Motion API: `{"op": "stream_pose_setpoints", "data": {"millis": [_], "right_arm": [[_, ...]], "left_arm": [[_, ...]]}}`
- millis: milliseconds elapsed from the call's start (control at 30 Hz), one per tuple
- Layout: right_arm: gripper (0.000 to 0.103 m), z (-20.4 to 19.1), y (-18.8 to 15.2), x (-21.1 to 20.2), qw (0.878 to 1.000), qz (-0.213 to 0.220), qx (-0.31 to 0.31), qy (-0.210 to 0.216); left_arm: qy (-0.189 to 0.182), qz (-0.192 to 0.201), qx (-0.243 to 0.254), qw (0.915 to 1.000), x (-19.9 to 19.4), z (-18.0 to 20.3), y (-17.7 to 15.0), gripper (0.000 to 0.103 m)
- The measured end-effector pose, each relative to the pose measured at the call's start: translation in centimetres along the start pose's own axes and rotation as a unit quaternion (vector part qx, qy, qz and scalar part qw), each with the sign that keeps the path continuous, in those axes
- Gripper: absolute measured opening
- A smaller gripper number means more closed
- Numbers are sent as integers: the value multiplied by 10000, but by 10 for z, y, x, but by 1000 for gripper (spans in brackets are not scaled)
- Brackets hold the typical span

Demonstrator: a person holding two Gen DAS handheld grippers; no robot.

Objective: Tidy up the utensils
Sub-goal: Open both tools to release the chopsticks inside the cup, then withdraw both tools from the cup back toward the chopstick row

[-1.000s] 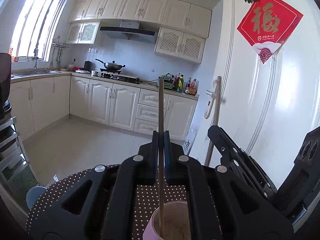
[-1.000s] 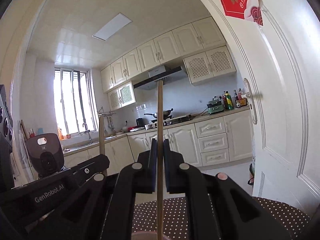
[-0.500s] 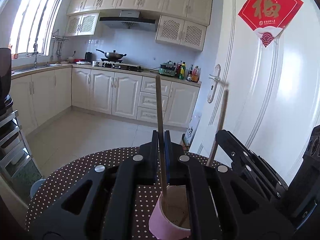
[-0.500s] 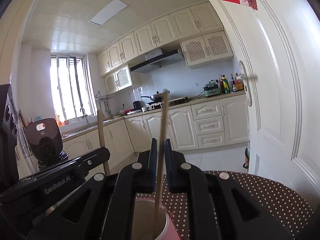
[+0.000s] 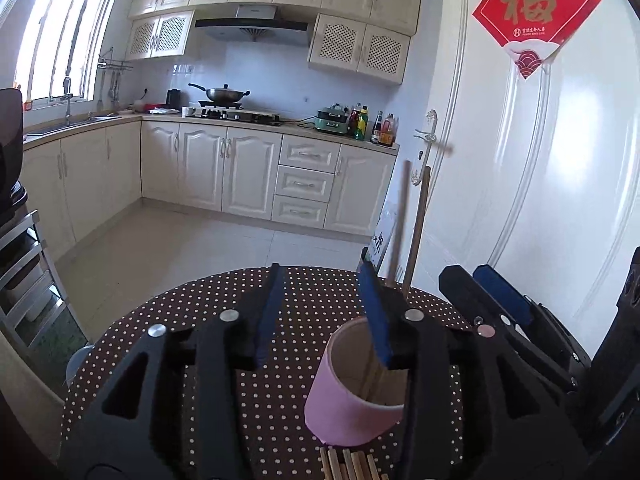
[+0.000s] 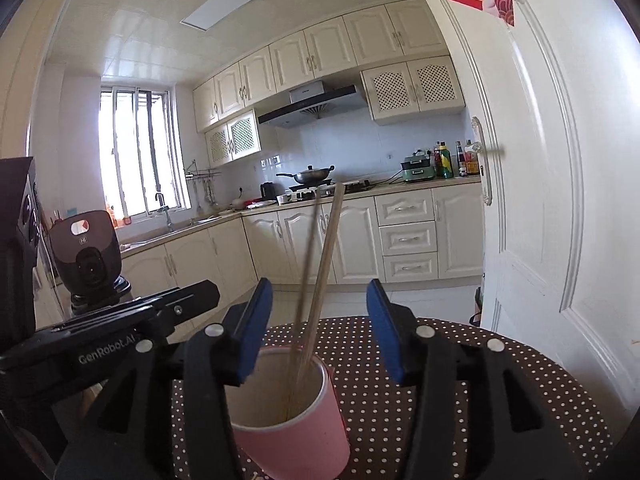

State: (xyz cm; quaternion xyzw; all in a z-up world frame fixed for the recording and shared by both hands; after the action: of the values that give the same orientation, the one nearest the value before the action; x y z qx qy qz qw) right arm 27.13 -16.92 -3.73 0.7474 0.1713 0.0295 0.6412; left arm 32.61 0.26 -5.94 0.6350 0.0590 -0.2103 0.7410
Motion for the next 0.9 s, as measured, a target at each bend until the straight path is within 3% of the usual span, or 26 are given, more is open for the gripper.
{"op": "stream_pose_setpoints", "data": {"millis": [267,600,900], "right_arm": [[61,-7,-4,-20,9997,13,-220,-97],[80,-10,-7,-51,9996,88,-255,-104],[84,-12,-24,-70,9998,-73,-137,-147]], "left_arm": [[84,33,102,9999,-20,2,-5,45],[184,150,238,9994,-53,3,-15,59],[307,206,407,9985,-79,4,-27,65]]}}
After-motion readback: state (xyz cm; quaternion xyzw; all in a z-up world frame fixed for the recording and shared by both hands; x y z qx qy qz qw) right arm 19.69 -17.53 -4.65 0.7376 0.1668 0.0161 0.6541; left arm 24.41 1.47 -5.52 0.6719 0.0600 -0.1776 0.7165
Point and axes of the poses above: each gripper's, at about its wrist camera, not at the fingertips, and x roughly the way its jaws point, z to its right, y to its top, the point moved 5 cm from there along x, roughly the way its jaws point, and after that the axes turned 1 degree about -y, right-handed, at the moved point
